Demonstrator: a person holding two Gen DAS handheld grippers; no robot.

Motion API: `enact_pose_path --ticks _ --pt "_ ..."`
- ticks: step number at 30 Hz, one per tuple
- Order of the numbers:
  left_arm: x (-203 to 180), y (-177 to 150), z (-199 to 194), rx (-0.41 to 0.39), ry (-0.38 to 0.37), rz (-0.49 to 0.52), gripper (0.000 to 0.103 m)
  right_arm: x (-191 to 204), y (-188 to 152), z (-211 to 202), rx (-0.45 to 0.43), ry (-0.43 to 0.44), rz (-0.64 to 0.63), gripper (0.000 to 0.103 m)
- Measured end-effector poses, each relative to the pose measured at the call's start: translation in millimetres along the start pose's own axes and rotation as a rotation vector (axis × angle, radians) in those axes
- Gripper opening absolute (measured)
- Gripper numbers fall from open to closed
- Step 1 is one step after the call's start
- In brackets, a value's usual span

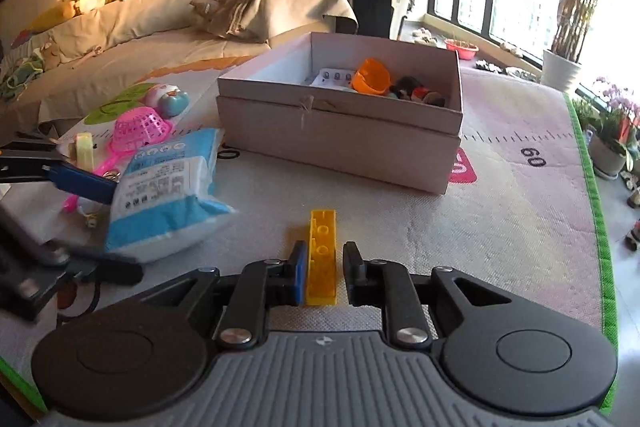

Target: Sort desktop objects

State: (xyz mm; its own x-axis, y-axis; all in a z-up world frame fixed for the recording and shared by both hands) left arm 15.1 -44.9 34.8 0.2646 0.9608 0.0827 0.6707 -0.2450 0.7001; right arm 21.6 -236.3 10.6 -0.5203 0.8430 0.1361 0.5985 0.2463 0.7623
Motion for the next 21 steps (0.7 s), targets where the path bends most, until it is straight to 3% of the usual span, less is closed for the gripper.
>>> enact_pose_path --ticks 4,7,9,12,17,21 --pt "6.7 14.8 5.2 0.009 0.023 -0.071 0.098 1.0 0.5 2.0 -0.001 0.004 0.004 0.024" --pt "10.6 21.2 19.2 0.07 -0.004 -0.147 0.099 3.4 -2.7 1.6 -0.007 -0.007 -0.008 0.045" --pt "8.1 22.8 26.2 0.108 -0.067 -0.179 0.099 2.3 -6.0 1.8 -0.018 -0.039 -0.014 0.048" --pt "-0.7 24.7 29.1 0.12 -0.112 -0.162 0.1 -5.3 -8.3 -0.5 -0.034 -0.078 0.002 0.049" --pt "-6.1 33.7 39.2 0.126 -0.063 -0.182 0.1 -16.1 -10.7 -3.8 -0.05 -0.097 0.038 0.049" --pt "-1.3 38.9 42.3 0.126 -0.055 -0.209 0.1 -10.1 -11.5 -3.5 -0.052 -0.058 0.026 0.049"
Point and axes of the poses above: each gripper's, at about its wrist camera, not at the fingertips, and z roughly the way its jaws point, x to its left, y to its top, the point moved 1 cm from there along z, roughly the way its jaws point, and after that the axes turned 10 degrees about y, right-handed, at the moved point
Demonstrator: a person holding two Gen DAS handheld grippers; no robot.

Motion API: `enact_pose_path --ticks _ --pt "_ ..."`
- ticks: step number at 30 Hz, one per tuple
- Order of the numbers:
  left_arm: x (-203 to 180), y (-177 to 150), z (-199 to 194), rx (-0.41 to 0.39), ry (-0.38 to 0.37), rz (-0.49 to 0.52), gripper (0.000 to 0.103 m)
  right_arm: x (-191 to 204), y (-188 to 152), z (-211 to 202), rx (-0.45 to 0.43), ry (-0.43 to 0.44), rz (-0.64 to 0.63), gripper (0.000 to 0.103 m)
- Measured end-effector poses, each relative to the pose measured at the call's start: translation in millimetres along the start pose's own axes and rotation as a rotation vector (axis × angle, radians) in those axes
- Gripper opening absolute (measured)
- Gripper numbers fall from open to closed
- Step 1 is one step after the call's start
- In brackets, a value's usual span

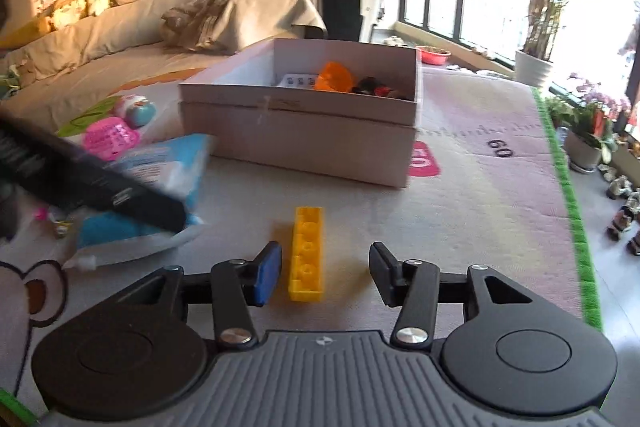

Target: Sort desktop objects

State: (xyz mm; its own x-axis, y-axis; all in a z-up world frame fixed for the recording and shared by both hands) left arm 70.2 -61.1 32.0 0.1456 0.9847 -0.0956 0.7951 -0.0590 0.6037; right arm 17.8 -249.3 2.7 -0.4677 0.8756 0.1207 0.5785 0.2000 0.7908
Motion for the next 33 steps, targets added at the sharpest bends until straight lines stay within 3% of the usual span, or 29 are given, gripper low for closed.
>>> enact_pose_path --ticks 2,6,12,16,20,22,24,26,30,33 --pt "5.4 -2.4 -5.9 -0.016 -0.002 0.018 0.101 4.7 0.6 -2.3 -0.011 0.014 -0.019 0.049" --pt "25.4 -12.4 -24.1 -0.072 0.079 0.035 0.101 4.0 8.5 -13.0 -0.058 0.013 -0.004 0.05" --pt "58.7 -22.8 -53.4 -0.181 0.27 0.013 0.101 18.8 26.7 -15.8 -0.097 0.169 0.041 0.069" --pt "74.9 -33.9 -70.5 -0.214 0.287 0.028 0.101 50.2 37.4 -0.1 -0.089 0.236 0.0 0.083" --pt "74.1 -57.1 -74.0 -0.185 0.259 0.075 0.101 74.5 39.3 25.2 -0.045 0.25 -0.052 0.082" --pt "67.1 -69.0 -69.1 -0.17 0.234 0.118 0.101 76.9 38.6 33.8 -0.006 0.257 -0.052 0.06" --pt "60.7 -75.3 -62.8 -0.171 0.224 0.154 0.1 77.2 37.9 32.5 0.008 0.259 -0.05 0.057" --pt "59.8 -75.8 -56.2 -0.174 0.228 0.151 0.097 76.1 35.6 24.7 0.011 0.245 -0.058 0.055" --pt "58.4 -67.0 -46.7 -0.174 0.207 0.103 0.081 63.7 24.5 4.7 0.021 0.19 -0.059 0.055" --pt "47.7 -67.2 -43.9 -0.201 0.193 0.136 0.077 55.7 16.8 -7.6 0.02 0.158 -0.048 0.055"
Point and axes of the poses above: each gripper's, at about its wrist camera, not at the fingertips, and z roughly the way its jaws point, x to its left, y to its top, the point moved 1 cm from there along z, roughly the way its jaws point, and after that the axes turned 10 degrees about y, right-handed, at the moved point
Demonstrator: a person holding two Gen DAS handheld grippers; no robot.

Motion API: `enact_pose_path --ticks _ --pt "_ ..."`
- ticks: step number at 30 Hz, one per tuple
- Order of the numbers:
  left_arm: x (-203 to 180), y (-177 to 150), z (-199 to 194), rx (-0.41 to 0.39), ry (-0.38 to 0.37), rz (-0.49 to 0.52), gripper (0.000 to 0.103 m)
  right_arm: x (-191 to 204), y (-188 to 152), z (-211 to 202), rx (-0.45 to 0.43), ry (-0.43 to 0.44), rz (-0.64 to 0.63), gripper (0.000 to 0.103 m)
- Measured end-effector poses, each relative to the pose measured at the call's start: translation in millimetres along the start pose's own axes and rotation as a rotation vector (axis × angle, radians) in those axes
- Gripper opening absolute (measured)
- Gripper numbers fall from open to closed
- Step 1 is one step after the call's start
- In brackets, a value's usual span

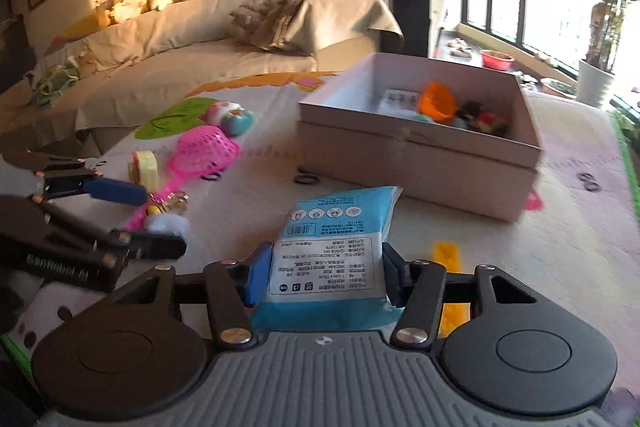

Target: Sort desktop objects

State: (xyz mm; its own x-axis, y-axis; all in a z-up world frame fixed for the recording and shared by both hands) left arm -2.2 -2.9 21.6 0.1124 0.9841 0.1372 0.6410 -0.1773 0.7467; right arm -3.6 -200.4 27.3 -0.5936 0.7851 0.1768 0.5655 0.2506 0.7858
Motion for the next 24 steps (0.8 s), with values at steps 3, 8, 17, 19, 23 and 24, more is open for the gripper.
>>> enact_pose_path --ticks 3,8,17,19,23,24 --pt "-12.8 -5.4 0.9 -0.006 -0.013 0.067 0.066 -1.8 -3.2 -4.9 0.0 -0.019 -0.007 0.055" --pt "-12.8 -11.4 -12.3 -0.016 -0.132 0.067 0.067 -2.4 -3.8 -4.4 -0.008 -0.016 -0.014 0.055" --pt "-13.2 -9.9 7.3 0.062 -0.076 0.01 0.059 -1.3 -0.7 3.0 -0.022 -0.012 -0.018 0.056" --pt "-16.7 -7.8 7.6 0.055 -0.069 0.025 0.049 -0.3 0.6 5.9 -0.018 -0.013 -0.032 0.056" --pt "-21.2 -5.7 5.0 0.057 -0.075 0.049 0.044 5.2 3.3 6.6 -0.001 -0.021 -0.071 0.054" --pt "-22.6 -4.8 1.6 0.049 -0.077 0.06 0.044 5.6 3.3 4.4 0.002 -0.01 -0.075 0.054"
Point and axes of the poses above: each gripper's, at about its wrist camera, not at the fingertips, and z roughly the way its jaws point, x to its left, y to its top, the point moved 1 cm from there along z, roughly the way its jaws point, and after that the axes turned 10 degrees about y, right-handed, at the moved point
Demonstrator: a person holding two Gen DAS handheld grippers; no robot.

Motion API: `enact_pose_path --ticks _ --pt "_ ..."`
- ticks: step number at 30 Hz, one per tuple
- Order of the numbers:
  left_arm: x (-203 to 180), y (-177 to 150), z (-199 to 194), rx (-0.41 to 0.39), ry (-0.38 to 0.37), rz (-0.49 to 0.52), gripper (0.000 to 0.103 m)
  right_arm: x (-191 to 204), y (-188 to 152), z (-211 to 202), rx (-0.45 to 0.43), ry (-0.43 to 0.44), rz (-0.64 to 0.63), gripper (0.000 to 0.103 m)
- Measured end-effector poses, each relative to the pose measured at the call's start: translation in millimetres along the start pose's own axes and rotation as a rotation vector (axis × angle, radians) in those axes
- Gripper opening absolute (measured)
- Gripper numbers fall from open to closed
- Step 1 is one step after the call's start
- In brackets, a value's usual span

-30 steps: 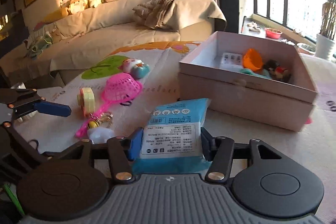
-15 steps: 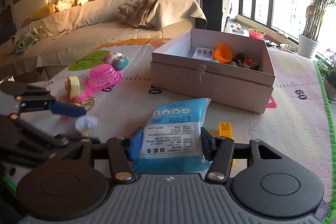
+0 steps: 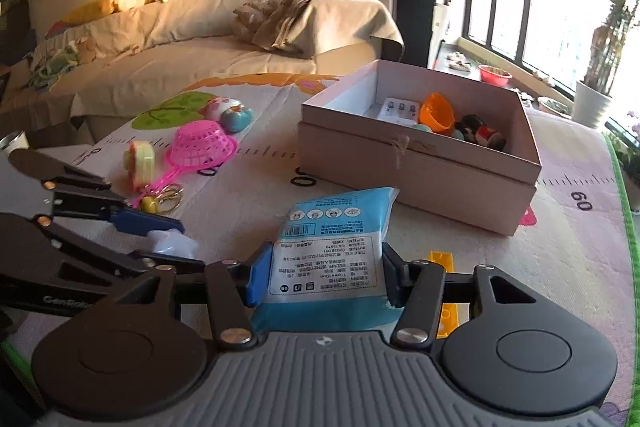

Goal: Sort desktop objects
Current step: 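Carry the blue packet and star toy over the white box and release both, then grasp the yellow brick with the right gripper while the left grasps the pink-yellow keychain toy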

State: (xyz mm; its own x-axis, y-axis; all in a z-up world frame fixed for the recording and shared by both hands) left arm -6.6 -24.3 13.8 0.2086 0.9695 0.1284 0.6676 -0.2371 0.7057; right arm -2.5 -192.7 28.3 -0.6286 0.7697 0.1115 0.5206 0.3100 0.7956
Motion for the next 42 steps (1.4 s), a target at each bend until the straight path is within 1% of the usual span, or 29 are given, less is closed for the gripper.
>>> enact_pose_path --ticks 2,5,6,8,10,12,14,17,20,21,22,23,25,26,27,28,30,33,36,38,39,40,42 --pt "-1.7 5.4 -11.1 -0.035 -0.004 0.012 0.044 -1.1 1.2 -9.2 -0.006 0.034 0.007 0.054" --pt "-1.3 27.6 -34.1 -0.139 -0.013 0.032 0.044 -7.6 9.6 -33.1 -0.044 0.071 0.042 0.053" --pt "-1.4 40.1 -41.1 -0.189 -0.008 0.048 0.044 -10.9 15.4 -44.0 -0.067 0.079 0.049 0.053" --pt "-2.4 63.8 -45.2 -0.26 0.0 0.069 0.044 -17.4 31.6 -67.9 -0.133 0.07 0.038 0.053" --pt "-2.7 88.4 -38.5 -0.308 0.002 0.068 0.044 -25.3 49.1 -85.0 -0.196 0.052 0.03 0.053" --pt "-3.0 110.3 -22.0 -0.324 -0.001 0.046 0.044 -37.1 68.3 -92.1 -0.252 0.021 0.027 0.053" --pt "-3.0 128.3 -1.1 -0.319 -0.001 0.022 0.044 -52.5 85.4 -85.2 -0.275 -0.014 0.037 0.053" --pt "-0.7 150.3 30.8 -0.317 0.01 -0.013 0.044 -81.2 106.2 -57.9 -0.257 -0.04 0.092 0.053" --pt "8.9 162.2 59.1 -0.296 0.022 -0.088 0.047 -107.3 119.8 -22.4 -0.243 -0.078 0.144 0.054" --pt "12.3 162.6 65.6 -0.282 0.019 -0.109 0.052 -114.0 123.1 -10.5 -0.245 -0.088 0.159 0.058" --pt "16.6 160.0 68.0 -0.272 0.019 -0.123 0.054 -119.6 124.6 0.5 -0.248 -0.094 0.165 0.071" --pt "19.6 155.9 68.0 -0.263 0.021 -0.131 0.057 -124.6 125.5 13.7 -0.234 -0.093 0.164 0.073" --pt "23.6 145.0 59.2 -0.263 0.02 -0.125 0.067 -130.9 124.8 29.3 -0.21 -0.109 0.177 0.073" --pt "23.6 139.3 53.4 -0.269 0.026 -0.116 0.075 -131.8 122.1 34.5 -0.196 -0.107 0.184 0.073" --pt "23.2 132.5 45.8 -0.275 0.039 -0.103 0.079 -131.5 117.6 35.3 -0.192 -0.1 0.187 0.073" --pt "22.6 125.3 39.2 -0.277 0.055 -0.086 0.08 -131.2 113.4 34.9 -0.19 -0.104 0.188 0.073" --pt "21.1 109.6 27.3 -0.271 0.077 -0.054 0.084 -126.3 103.4 28.4 -0.199 -0.142 0.162 0.072" --pt "20.1 84.8 10.9 -0.26 0.08 -0.024 0.089 -109.4 87.0 7.6 -0.225 -0.18 0.096 0.072" --pt "24.7 59.6 -3.7 -0.254 0.123 -0.004 0.09 -93.9 68.9 -19.4 -0.236 -0.16 0.069 0.072" --pt "31.4 43.9 -10.8 -0.245 0.158 -0.016 0.092 -85.1 54.5 -29.7 -0.219 -0.14 0.08 0.071" --pt "36.5 37.8 -13.9 -0.234 0.17 -0.033 0.094 -80.9 45.4 -32.0 -0.203 -0.128 0.094 0.067" --pt "42.5 32.5 -16.1 -0.217 0.178 -0.056 0.095 -76.3 36.4 -32.1 -0.182 -0.118 0.104 0.06" --pt "55.9 22.8 -17.5 -0.179 0.202 -0.1 0.095 -68.0 17.6 -26.4 -0.131 -0.125 0.122 0.055"
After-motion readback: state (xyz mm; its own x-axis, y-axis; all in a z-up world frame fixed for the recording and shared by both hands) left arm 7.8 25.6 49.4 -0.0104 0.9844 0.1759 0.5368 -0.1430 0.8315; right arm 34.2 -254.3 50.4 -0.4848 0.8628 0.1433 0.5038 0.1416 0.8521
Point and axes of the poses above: each gripper's, at about its wrist camera, not at the fingertips, and z roughly the way its jaws point, x to its left, y to its top, the point moved 1 cm from there along z, roughly the way its jaws point, and after that the axes turned 10 degrees about y, right-handed, at the moved point
